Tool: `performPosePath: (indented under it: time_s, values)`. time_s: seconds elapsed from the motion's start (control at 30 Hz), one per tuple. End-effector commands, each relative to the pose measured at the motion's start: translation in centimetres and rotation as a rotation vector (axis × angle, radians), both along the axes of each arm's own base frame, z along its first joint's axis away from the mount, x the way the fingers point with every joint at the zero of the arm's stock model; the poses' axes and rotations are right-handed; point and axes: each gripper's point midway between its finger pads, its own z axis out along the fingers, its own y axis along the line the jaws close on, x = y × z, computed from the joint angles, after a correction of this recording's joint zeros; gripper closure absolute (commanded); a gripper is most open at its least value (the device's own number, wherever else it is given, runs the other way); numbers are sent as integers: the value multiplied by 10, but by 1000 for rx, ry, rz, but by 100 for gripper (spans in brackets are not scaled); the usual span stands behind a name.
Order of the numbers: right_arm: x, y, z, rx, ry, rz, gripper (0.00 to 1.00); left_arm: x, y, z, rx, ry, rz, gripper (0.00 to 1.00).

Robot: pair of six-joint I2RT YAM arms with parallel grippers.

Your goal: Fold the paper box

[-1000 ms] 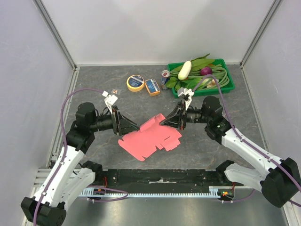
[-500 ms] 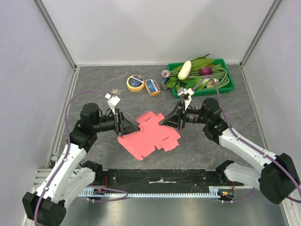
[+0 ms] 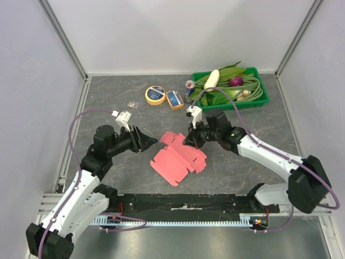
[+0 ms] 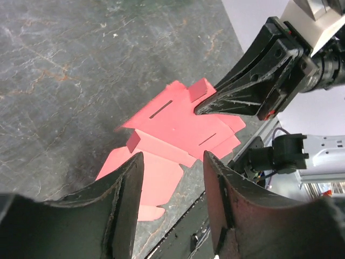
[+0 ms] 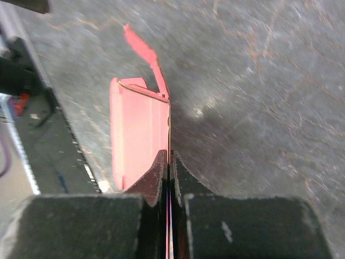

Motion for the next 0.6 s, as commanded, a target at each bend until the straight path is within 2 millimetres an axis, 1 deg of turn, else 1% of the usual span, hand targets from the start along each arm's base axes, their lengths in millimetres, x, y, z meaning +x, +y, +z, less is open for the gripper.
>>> performPosePath:
  time_s: [0.0,0.03,0.07,0.1,0.13,0.2,0.23,0.3,0.37,0.4,0.43,0.5,0.53,0.57]
  values:
    - [23,-17,-33,-310,-84,-104,100,23,-8,5,-66,-18,78,47]
    - [19,-13,-36,-339,-102,-97,100,22,-16,-2,-61,13,54,47]
    - [20,-11,-39,-363,-115,-101,100,21,-21,-5,-59,24,41,47]
    - [26,-14,-42,-402,-144,-134,100,24,-28,1,-68,9,30,47]
    - [22,-10,-43,-426,-164,-119,100,20,-40,-6,-48,31,-2,48]
    - [26,-8,-50,-484,-193,-135,100,25,-48,-6,-11,8,8,50]
    - [27,-8,-52,-506,-207,-126,100,25,-57,-14,20,12,6,52]
    - [27,-5,-61,-545,-218,-109,100,28,-63,-16,44,-22,1,55]
    - [27,-3,-65,-558,-224,-92,100,32,-68,-30,82,-19,-2,58]
    - [26,-2,-66,-554,-224,-84,100,33,-69,-35,92,-19,-4,60]
    - [25,1,-65,-537,-225,-71,100,36,-71,-34,93,-36,-2,60]
    - [22,3,-64,-519,-225,-51,100,37,-74,-43,122,-58,-18,61]
    - [20,4,-65,-514,-224,-40,100,40,-74,-42,126,-82,-12,61]
    - [18,7,-63,-499,-221,-24,100,41,-73,-45,147,-97,-10,61]
